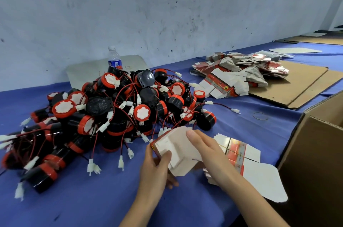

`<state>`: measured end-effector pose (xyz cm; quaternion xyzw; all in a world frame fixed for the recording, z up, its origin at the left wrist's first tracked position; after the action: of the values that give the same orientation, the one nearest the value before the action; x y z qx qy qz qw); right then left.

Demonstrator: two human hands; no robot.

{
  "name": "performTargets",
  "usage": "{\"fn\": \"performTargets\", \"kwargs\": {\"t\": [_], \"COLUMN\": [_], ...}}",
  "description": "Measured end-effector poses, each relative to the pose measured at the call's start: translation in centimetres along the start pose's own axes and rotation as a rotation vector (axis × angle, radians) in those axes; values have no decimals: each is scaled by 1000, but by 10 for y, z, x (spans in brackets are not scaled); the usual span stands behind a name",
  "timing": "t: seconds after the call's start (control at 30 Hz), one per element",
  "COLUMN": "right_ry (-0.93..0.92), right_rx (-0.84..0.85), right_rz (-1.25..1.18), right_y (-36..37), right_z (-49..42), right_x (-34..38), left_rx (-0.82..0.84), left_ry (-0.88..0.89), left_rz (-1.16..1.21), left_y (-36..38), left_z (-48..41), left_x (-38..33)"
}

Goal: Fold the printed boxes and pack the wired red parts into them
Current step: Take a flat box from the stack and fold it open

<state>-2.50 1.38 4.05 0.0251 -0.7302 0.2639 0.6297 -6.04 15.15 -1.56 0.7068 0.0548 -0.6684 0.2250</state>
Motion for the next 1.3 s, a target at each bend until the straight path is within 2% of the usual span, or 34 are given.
{"fn": "performTargets", "kwargs": {"t": [0.07, 0.17, 0.23, 0.27, 0.33, 0.4, 0.47, 0.5, 0.57, 0.7, 0.8, 0.87, 1.0, 1.07, 1.2, 1.3], "right_ry": [-76, -229, -328, -353, -322, -230, -75, 26, 187, 203, 178, 155, 68, -2, -93, -85], "right_rx": [-16, -41, -14, 8, 2, -187, -366, -362, -222, 55, 33, -116, -444, -530, -544, -349], "right_rz": [107, 505, 692, 706, 507, 234, 305, 423, 629, 737, 694, 554, -148, -343, -509, -711], "right_y": [5, 14, 20, 19, 9, -15, -46, -60, -80, -82, -80, -83, -98, -110, -128, -125], "right_z": [8, 24, 32, 31, 20, -8, -47, -66, -97, -129, -137, -137, -126, -119, -102, -86], "right_x": [8, 18, 24, 26, 29, 22, 6, -5, -28, -63, -73, -73, -49, -30, 10, 29], "left_rx": [-72, -93, -89, -91, -94, -113, -172, -191, -202, -296, -292, -322, -369, -323, -214, -153], "left_ry": [23, 24, -21, -26, -5, -2, 8, 24, 60, 85, 139, 178, 366, 448, 485, 522], "left_rz": [-18, -91, 40, 101, 40, -40, -75, -118, -191, -249, -338, -385, -528, -552, -409, -277], "left_y": [-2, -4, -1, -2, -5, -12, -19, -21, -22, -24, -22, -23, -26, -21, -14, -10], "left_z": [-1, -6, -5, -5, -6, -8, -8, -8, -8, -13, -14, -10, -7, -7, -4, -1], "left_x": [1, 5, 1, 3, 3, 3, 5, 3, -1, -4, -3, -7, -12, -11, -6, -9]}}
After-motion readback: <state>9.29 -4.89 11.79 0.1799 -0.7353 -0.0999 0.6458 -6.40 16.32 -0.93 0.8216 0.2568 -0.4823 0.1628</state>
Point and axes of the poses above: each hand's wrist, its own z-axis away from the middle knuckle, its own y-axis out of the palm, x = y × z, the point moved 2 cm from there along -z, towards the middle knuckle, and after that the axes turned 15 degrees about z, right-handed, at the moved point
